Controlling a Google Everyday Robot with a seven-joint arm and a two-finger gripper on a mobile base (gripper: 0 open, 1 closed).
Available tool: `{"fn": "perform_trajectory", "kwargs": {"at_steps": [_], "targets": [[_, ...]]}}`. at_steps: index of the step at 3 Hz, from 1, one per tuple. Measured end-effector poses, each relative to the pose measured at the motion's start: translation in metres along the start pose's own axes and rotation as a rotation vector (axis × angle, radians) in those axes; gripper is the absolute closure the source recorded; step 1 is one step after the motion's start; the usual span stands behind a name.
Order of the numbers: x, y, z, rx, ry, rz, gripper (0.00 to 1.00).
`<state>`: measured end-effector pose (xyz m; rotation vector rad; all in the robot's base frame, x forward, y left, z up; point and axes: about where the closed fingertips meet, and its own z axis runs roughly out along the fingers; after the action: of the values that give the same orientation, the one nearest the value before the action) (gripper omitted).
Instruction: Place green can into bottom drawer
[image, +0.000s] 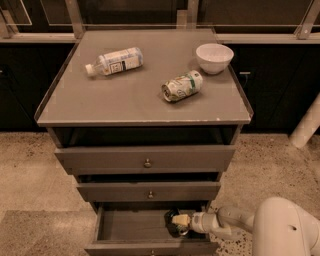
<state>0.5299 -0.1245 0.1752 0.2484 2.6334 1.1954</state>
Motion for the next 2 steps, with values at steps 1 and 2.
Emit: {"fn": "perform_trajectory", "kwargs": {"at_steps": [1,2], "targets": [[0.0000,0.0000,0.0000,0.000,0.000,0.000,0.12],[0.0001,0.0000,0.0001,0.000,0.000,0.000,0.00]]}}
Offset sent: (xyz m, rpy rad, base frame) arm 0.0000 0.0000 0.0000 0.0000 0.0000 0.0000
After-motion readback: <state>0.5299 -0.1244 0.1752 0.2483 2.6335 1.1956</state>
